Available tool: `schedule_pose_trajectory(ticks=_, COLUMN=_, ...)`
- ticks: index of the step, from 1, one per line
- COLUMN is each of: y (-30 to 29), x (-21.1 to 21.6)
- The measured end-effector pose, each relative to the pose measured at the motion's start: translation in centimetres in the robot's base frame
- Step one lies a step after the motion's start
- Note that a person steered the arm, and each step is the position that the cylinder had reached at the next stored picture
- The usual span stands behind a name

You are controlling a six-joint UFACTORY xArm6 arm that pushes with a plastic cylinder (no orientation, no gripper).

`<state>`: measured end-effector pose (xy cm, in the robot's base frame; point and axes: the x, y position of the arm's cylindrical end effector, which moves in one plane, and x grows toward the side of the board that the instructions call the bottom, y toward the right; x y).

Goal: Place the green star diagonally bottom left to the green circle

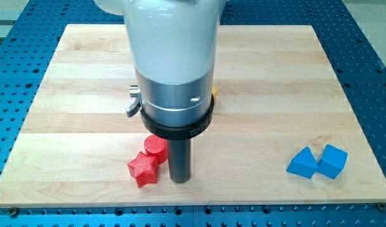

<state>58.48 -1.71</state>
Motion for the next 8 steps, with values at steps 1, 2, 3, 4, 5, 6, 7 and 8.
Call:
schedule_pose_trajectory(ticks=1, y=2.2, x=2.6)
schedule_pose_trajectory(ticks=2, y=2.2, x=3.2)
schedule_pose_trajectory(ticks=3, y=2.2, x=3.2)
schedule_pose_trajectory(ticks=4, y=2.2, x=-1.7)
schedule_pose_trajectory(ticks=5, y=2.7, x=-7.9)
schedule_pose_trajectory(ticks=6, y=10.4, x=-9.8)
schedule_pose_trajectory(ticks=7, y=13.0, x=-18.6)
schedule_pose_trajectory(ticks=8, y=10.6, x=-21.6)
